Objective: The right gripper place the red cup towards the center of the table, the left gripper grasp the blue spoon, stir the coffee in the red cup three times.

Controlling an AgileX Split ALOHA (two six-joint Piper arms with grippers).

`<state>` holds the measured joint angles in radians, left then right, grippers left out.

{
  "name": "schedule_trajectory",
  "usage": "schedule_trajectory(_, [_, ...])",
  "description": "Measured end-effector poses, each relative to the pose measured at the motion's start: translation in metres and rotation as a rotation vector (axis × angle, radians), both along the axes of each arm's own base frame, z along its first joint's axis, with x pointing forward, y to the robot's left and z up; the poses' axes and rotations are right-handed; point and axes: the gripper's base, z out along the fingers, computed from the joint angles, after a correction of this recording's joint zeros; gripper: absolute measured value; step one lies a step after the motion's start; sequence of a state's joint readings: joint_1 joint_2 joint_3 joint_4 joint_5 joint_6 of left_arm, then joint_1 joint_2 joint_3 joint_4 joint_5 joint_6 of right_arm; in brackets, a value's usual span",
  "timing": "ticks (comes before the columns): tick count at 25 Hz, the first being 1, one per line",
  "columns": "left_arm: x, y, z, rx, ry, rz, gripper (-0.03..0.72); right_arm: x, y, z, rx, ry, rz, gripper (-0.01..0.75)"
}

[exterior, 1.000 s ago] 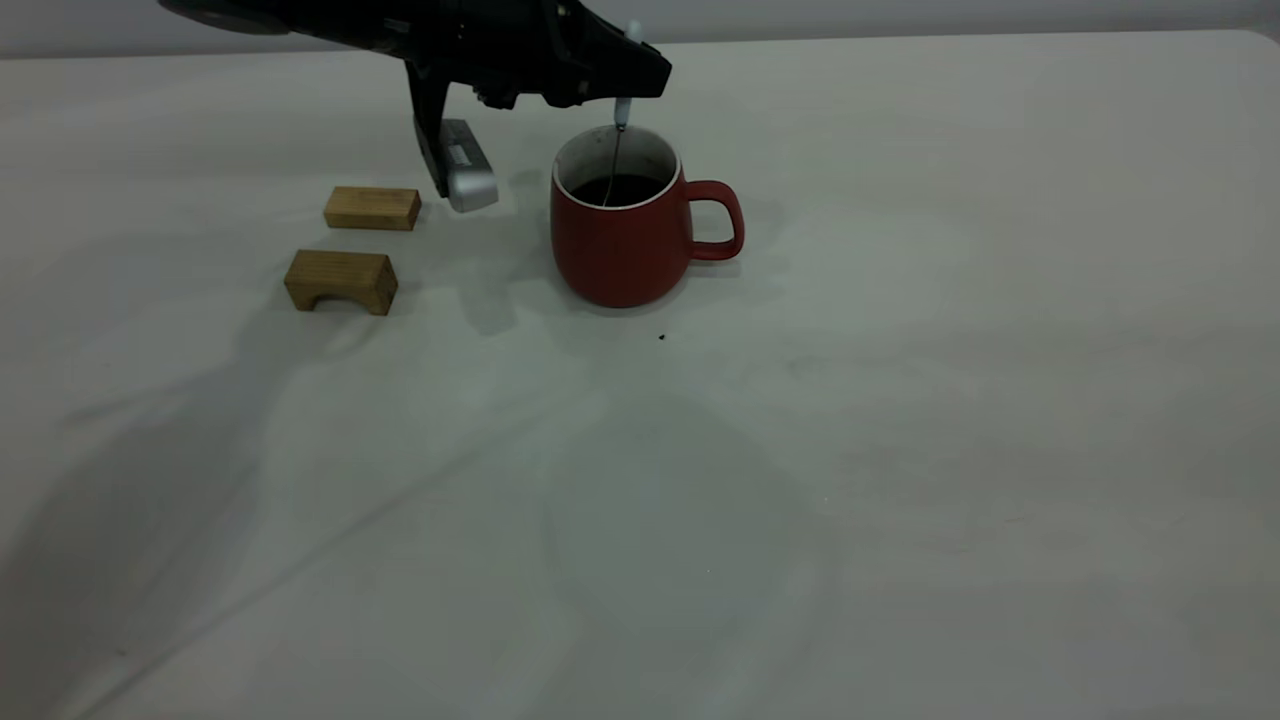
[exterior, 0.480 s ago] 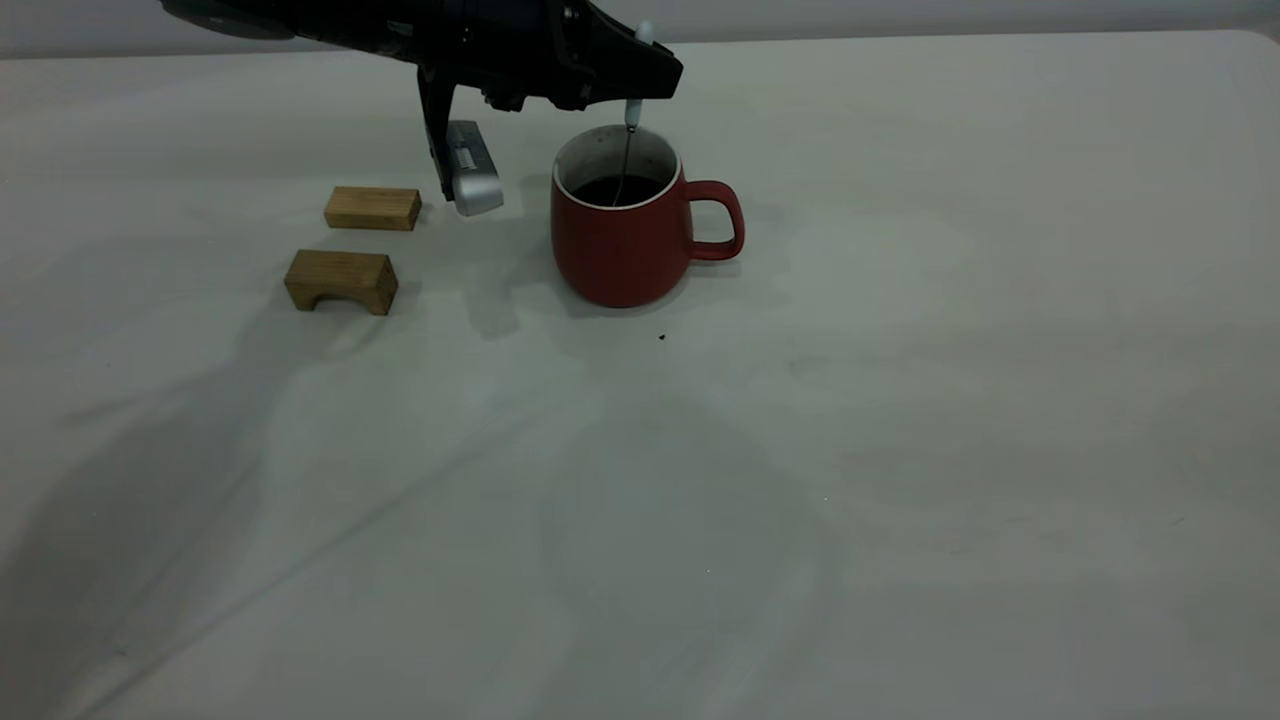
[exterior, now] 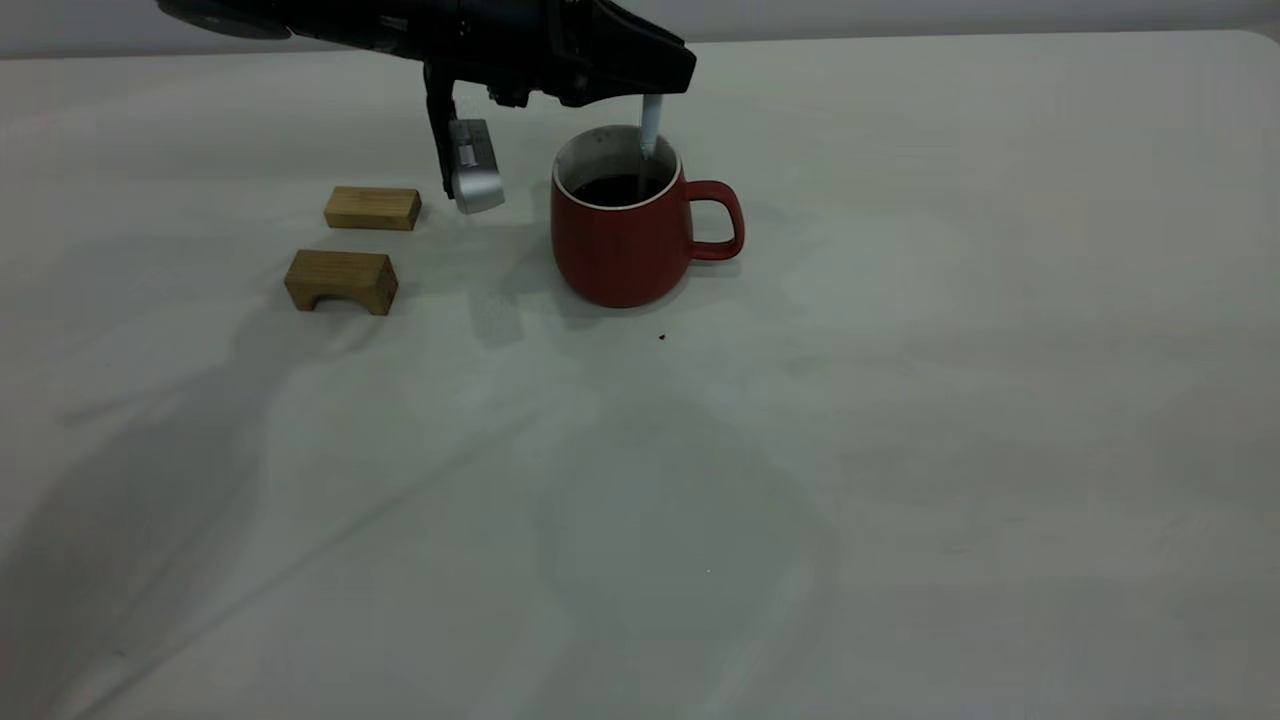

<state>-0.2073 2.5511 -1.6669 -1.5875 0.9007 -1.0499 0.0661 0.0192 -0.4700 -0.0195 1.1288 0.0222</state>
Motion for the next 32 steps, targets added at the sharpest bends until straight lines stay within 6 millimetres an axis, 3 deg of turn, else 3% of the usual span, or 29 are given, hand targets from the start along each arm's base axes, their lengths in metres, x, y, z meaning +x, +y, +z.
schedule_trajectory(3, [0.001, 0.006, 0.001, -0.012, 0.001, 0.000, 0.460, 0.000, 0.000, 0.000, 0.000, 0.000, 0.000, 0.578])
schedule_trajectory(6, [0.002, 0.012, 0.009, 0.015, -0.044, -0.027, 0.492, 0.000, 0.000, 0.000, 0.000, 0.000, 0.000, 0.578])
schedule_trajectory(12, [0.000, 0.024, 0.050, 0.152, -0.292, -0.198, 0.500, 0.000, 0.000, 0.000, 0.000, 0.000, 0.000, 0.578])
schedule_trajectory(17, [-0.014, 0.037, 0.093, 0.354, -0.587, -0.505, 0.497, 0.000, 0.000, 0.000, 0.000, 0.000, 0.000, 0.578])
schedule_trajectory(21, [-0.034, 0.061, 0.129, 0.612, -0.763, -0.880, 0.473, 0.000, 0.000, 0.000, 0.001, 0.000, 0.000, 0.578])
schedule_trajectory(26, [-0.061, 0.099, 0.195, 0.964, -0.851, -1.230, 0.451, 0.000, 0.000, 0.000, 0.001, 0.000, 0.000, 0.578])
schedule_trajectory(32, [-0.108, 0.132, 0.302, 1.376, -0.991, -1.246, 0.449, 0.000, 0.000, 0.000, 0.001, 0.000, 0.000, 0.578])
